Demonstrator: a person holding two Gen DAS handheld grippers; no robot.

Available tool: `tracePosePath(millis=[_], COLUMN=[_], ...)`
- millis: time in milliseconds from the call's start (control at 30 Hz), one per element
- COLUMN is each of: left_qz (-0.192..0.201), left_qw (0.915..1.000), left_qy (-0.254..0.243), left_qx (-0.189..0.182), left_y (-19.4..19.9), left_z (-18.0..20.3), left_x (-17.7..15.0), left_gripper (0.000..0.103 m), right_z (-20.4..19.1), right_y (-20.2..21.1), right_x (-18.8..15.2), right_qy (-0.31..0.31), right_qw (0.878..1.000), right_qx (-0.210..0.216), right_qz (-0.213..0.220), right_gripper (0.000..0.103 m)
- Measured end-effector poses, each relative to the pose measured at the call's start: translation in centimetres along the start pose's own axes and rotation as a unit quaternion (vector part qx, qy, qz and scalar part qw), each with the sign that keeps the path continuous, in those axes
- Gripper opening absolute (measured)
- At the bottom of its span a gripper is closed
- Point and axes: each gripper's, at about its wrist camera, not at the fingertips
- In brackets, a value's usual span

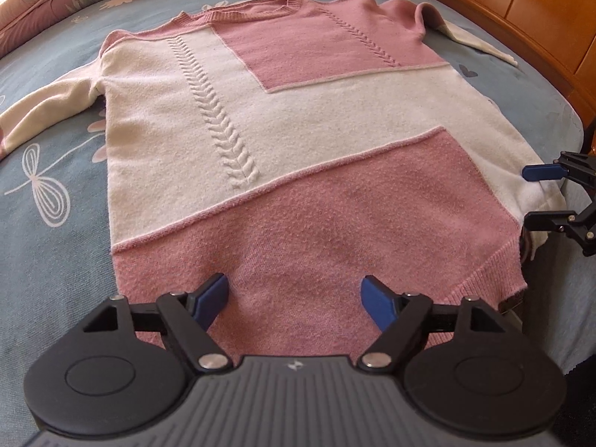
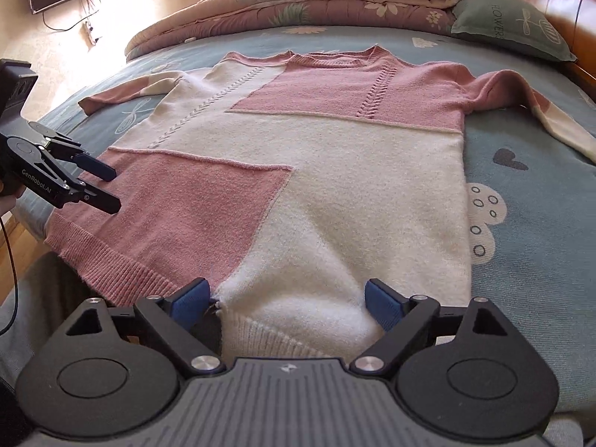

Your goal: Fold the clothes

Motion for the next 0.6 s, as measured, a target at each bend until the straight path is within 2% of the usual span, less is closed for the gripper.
tracePosePath(millis=[133, 267, 400, 467, 533, 567, 600], left_qz=[-0.003, 0.035, 0.05, 0.052, 0.032, 0.024, 0.044], left_qw=[0.9999, 0.999, 0.9983, 0.9984, 0.9994, 0.9992, 0.9986], left_qy=[0.008, -0.026, -0.026, -0.019, 0.014, 0.029, 0.03], left_qx=[-0.009, -0.01, -0.012, -0.012, 0.007, 0.016, 0.007], left_y=[1.0, 2.0, 0.7, -0.4, -1.6, -2.2, -1.8], left_z=[-0.3, 1.3, 2.2, 2.1, 0.7, 0.1, -0.7], left_x=[0.0, 3.1, 6.4, 7.3, 6.5, 6.1, 5.1], left_gripper=[0.078, 0.078, 0.078, 0.079, 0.079, 0.079, 0.079], right_z=[2.3, 1.3, 1.5, 2.4, 3.7, 4.2, 4.6], right_y=[1.9, 1.8, -1.6, -3.2, -4.3, -4.1, -3.5], right_x=[0.0, 3.5, 7.4, 7.9, 7.1, 6.3, 5.3], right_qy=[-0.069, -0.033, -0.031, -0.046, -0.069, -0.065, -0.06], right_qw=[0.997, 0.999, 0.998, 0.998, 0.995, 0.995, 0.996], right_qx=[0.037, 0.016, 0.018, -0.012, -0.063, -0.067, -0.056], right_qz=[0.012, 0.038, 0.051, 0.039, 0.016, 0.025, 0.037], right_gripper=[0.095, 0.099, 0.099, 0.099, 0.099, 0.099, 0.099])
Point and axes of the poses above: each gripper's, at about its wrist camera, not at the fingertips, and y roughly against the way its jaws point, z to its right, x to its top, and after that the axes turned 12 degrees about -z, right-handed
